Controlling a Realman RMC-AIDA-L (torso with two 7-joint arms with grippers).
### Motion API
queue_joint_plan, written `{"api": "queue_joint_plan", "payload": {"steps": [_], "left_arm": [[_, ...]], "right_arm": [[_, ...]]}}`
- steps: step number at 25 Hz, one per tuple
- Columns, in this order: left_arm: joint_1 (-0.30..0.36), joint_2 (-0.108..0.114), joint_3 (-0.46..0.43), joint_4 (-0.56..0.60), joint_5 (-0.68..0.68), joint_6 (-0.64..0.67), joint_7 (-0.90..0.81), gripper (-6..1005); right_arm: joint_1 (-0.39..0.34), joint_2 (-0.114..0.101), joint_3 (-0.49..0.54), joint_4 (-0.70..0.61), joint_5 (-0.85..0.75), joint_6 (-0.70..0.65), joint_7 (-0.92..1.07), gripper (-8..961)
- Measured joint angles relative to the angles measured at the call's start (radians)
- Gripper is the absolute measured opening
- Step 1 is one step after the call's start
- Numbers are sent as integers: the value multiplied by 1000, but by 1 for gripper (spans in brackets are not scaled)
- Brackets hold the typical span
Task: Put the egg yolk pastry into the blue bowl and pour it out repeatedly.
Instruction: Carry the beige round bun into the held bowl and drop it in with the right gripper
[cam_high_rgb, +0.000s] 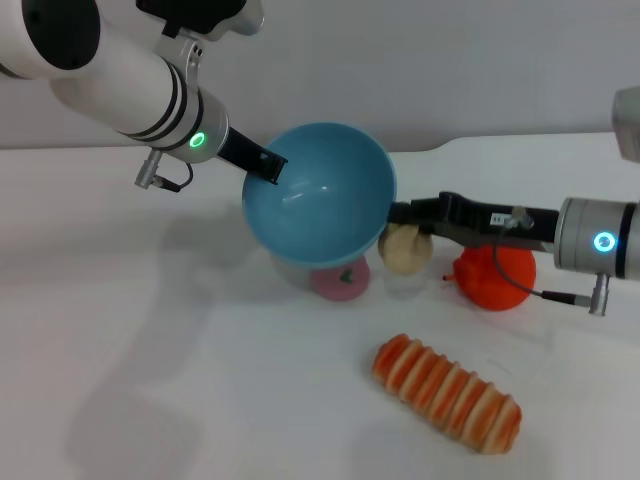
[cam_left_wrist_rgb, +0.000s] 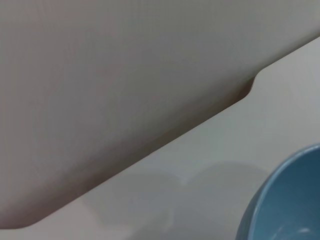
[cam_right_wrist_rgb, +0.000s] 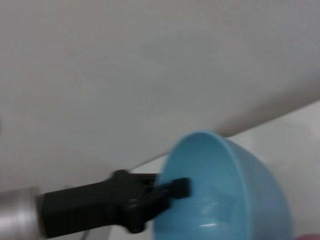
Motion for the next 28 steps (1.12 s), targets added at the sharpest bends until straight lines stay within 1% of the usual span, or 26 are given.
{"api": "queue_joint_plan", "payload": {"steps": [4, 7, 12, 20, 26, 28], "left_arm": [[-1, -1, 2, -2, -1, -4, 0, 0], [-4, -2, 29, -7, -4, -6, 0, -1], [-7, -2, 40, -5, -11, -4, 0, -1], [-4, -2, 49, -11, -31, -8, 0, 0], [-2, -2, 57, -18, -37, -18, 0, 0], [-1, -2, 58, -20, -39, -19, -1, 0]], "right_arm": [[4, 1, -4, -48, 21, -72, -4, 22], [12, 0, -6, -65, 47, -85, -8, 12], [17, -3, 3, -73, 64, -97, -10, 10], [31, -3, 1, -88, 70, -84, -12, 5], [20, -3, 5, -84, 70, -5, -10, 1], [17, -5, 5, -84, 70, -2, -10, 0]]}}
